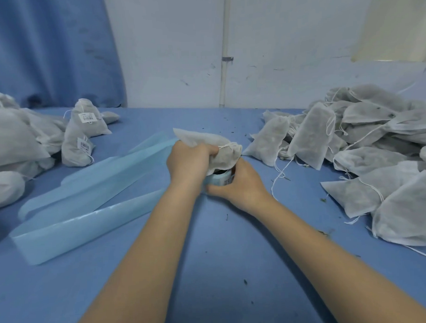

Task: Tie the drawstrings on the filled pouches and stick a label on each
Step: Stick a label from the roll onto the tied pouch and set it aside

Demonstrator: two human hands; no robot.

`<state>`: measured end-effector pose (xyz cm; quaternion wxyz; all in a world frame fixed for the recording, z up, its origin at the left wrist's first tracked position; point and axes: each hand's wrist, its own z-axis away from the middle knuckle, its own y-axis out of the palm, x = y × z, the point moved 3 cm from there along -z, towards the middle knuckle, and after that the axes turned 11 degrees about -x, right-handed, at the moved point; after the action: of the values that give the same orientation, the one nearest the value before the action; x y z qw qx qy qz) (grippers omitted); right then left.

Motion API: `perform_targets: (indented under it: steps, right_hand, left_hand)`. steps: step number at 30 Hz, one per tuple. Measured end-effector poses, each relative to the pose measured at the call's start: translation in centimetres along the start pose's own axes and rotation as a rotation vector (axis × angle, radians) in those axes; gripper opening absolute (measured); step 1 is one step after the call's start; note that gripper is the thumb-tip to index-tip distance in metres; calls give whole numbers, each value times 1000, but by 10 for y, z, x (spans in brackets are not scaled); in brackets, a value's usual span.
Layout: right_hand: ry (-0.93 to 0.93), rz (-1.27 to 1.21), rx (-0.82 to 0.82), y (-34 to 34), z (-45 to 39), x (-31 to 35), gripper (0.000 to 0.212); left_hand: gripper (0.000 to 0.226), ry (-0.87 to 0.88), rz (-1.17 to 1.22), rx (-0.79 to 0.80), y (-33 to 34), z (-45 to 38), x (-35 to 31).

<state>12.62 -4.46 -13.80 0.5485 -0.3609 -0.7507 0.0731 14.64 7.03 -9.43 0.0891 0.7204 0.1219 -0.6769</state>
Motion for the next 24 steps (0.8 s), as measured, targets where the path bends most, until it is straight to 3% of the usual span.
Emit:
perform_targets:
  steps: [2, 6, 10, 16, 20, 24]
  right_hand:
    - [27, -24, -7, -1, 1, 1, 50]
    - [145, -58, 6, -12, 12, -5, 63]
    - [148, -195, 45, -27, 20, -13, 37]
    - [44, -131, -71, -30, 15, -10, 16]
    - [54, -138, -138, -28, 13, -14, 8]
    - [74, -111, -178, -29, 13, -18, 18]
  left_hand:
    - [15, 66, -86, -42, 3, 2, 1]
    - [23, 126, -152, -79, 4, 1, 2]
    - [27, 137, -168, -77, 5, 0, 4]
    - [23, 115, -151, -56, 4, -3, 6]
    - [24, 113, -145, -62, 5, -3, 6]
    - [24, 114, -156, -78, 6, -3, 6]
